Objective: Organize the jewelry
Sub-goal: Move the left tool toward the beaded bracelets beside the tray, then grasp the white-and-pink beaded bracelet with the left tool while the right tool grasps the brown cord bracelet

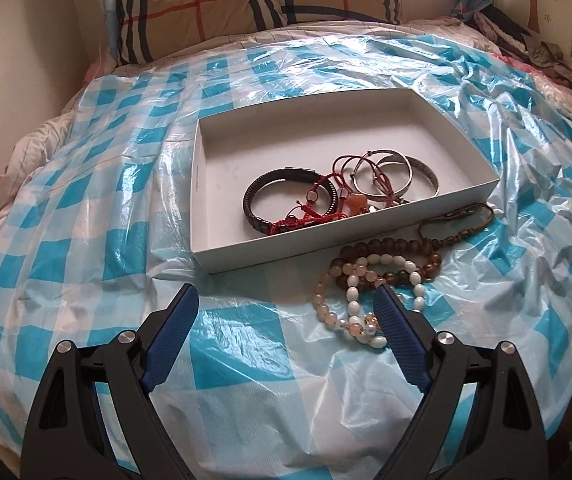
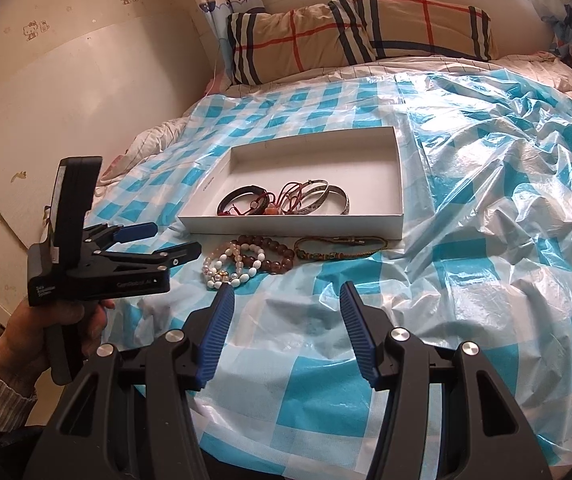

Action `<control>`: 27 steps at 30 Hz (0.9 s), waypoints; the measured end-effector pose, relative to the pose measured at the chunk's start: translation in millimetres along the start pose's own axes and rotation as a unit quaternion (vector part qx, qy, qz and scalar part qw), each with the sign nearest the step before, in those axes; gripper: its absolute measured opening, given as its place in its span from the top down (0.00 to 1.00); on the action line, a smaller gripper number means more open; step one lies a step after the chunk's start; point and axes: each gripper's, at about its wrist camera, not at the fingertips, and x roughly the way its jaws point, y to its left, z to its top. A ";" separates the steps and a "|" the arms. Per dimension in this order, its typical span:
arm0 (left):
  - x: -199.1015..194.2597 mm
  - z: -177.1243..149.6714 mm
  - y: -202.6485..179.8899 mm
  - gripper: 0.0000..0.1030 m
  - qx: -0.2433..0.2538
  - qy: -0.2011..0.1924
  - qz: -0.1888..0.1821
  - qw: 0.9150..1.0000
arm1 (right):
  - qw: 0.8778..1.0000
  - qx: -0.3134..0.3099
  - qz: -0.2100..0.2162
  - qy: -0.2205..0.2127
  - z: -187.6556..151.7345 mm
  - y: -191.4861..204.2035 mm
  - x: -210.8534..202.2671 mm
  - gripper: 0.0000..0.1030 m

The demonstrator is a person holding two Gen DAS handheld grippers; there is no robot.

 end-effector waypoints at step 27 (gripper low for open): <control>12.9 -6.5 -10.1 0.24 0.077 0.010 -0.011 0.997 | 0.996 -0.063 -0.063 0.021 33.5 -7.1 52.9 0.46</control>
